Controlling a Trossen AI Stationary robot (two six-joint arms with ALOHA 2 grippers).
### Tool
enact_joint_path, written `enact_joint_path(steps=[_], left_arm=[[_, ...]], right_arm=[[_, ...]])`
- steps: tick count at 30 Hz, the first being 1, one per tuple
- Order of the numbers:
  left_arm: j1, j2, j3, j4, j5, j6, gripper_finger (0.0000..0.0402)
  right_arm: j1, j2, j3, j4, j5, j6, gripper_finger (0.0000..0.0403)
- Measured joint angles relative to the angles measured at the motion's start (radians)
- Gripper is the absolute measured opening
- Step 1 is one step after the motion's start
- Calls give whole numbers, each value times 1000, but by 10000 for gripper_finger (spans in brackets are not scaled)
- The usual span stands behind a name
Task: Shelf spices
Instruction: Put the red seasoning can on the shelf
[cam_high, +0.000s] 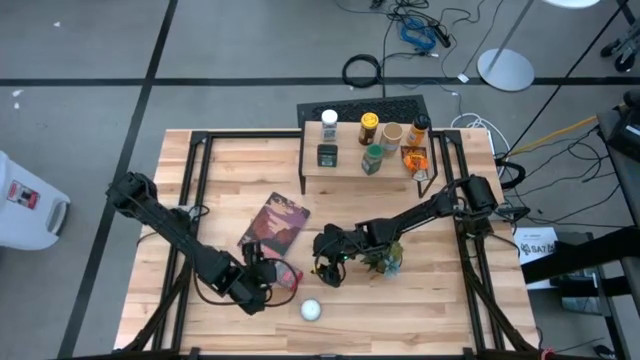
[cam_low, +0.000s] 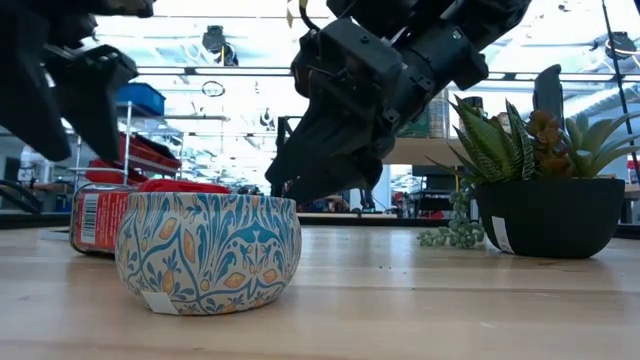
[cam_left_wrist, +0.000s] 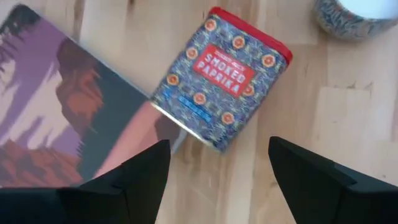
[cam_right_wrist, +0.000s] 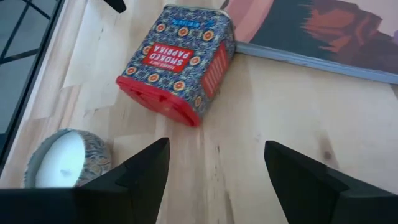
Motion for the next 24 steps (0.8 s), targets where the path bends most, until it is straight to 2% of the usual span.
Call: enact_joint_path(steps=[4, 9, 15, 24], left_arm=[[-7, 0, -19, 16, 29, -61, 283], [2, 0, -106, 194, 120, -111, 283], [23, 22, -144, 283, 97, -134, 283], [82, 111, -144, 461, 100, -38, 283]], right_arm=[[11, 0, 0, 4, -1, -4, 251], [25, 0, 0, 15, 0, -3, 251], [38, 0, 0, 7, 6, 10, 251], [38, 0, 0, -24, 32, -3, 251]])
